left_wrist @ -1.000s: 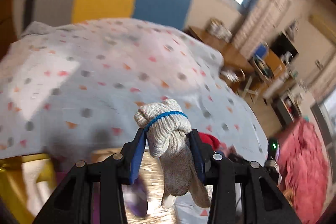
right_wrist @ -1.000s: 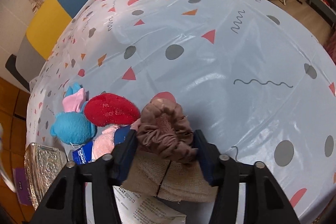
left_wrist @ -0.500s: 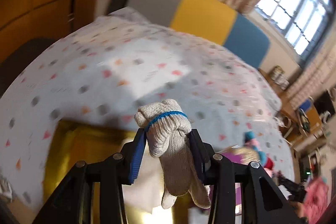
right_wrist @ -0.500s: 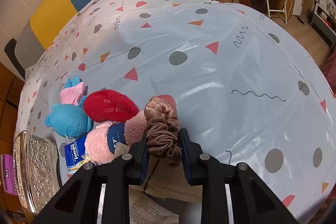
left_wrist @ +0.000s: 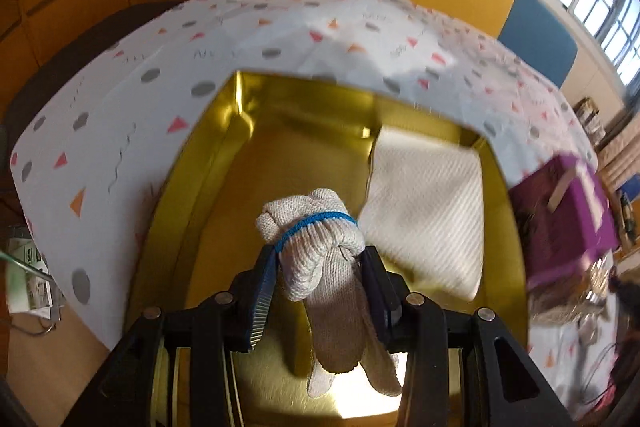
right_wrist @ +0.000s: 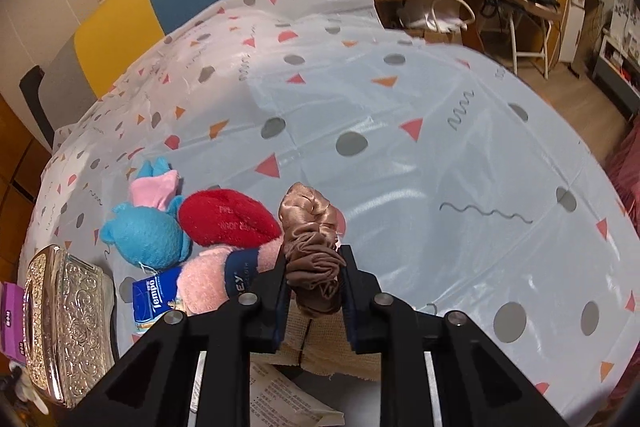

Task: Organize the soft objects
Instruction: 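Lower glove into gold tray with left tool while right tool carries scrunchie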

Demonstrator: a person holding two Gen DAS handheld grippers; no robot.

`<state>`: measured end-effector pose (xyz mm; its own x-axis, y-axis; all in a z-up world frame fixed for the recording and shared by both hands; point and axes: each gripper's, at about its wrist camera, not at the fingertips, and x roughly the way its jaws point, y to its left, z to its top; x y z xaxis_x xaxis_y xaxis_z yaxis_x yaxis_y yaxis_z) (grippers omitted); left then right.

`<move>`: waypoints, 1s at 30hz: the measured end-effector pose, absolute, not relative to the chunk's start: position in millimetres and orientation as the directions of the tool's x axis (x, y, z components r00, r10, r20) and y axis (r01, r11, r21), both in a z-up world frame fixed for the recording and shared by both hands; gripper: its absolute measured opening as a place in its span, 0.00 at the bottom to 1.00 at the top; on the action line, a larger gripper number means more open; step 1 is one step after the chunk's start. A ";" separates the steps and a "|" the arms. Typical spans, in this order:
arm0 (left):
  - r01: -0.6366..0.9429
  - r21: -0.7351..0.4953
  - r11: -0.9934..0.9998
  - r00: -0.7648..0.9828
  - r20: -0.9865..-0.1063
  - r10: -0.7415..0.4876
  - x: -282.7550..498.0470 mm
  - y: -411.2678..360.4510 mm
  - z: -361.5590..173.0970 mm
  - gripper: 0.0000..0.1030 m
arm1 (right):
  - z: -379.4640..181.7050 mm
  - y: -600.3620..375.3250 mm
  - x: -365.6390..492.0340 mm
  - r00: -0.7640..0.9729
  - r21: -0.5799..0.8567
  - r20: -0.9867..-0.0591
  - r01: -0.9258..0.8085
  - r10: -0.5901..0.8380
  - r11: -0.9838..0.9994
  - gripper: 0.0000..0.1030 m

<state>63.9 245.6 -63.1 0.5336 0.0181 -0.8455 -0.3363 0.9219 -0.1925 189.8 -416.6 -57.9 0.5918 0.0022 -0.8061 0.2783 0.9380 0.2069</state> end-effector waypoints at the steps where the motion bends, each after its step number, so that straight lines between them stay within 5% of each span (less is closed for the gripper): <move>1: -0.332 -0.188 0.924 0.530 -0.848 0.018 62.6 244.2 -66.0 0.45 | -57.9 -415.2 189.7 0.591 0.203 -0.807 0.274 0.002 0.940 0.15; 8: -0.305 -0.166 0.938 0.566 -0.823 0.039 47.8 229.2 -64.0 0.69 | -56.9 -403.6 188.4 0.596 0.242 -0.801 0.225 0.063 0.944 0.13; 17: -0.272 -0.145 0.951 0.637 -0.768 0.065 35.7 221.9 -36.1 0.75 | -48.2 -394.9 177.4 0.623 0.414 -0.753 0.201 0.210 0.888 0.13; 30: -0.237 -0.175 0.956 0.674 -0.738 0.032 16.7 220.3 -23.3 0.76 | 6.2 -256.3 217.0 0.611 0.410 -0.703 -0.070 0.364 0.909 0.13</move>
<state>16.7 220.3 -23.3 0.6745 0.0323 -0.7376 -0.2371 0.9556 -0.1750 217.0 -256.3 6.2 0.6106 0.3639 -0.7034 -0.0697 0.9094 0.4100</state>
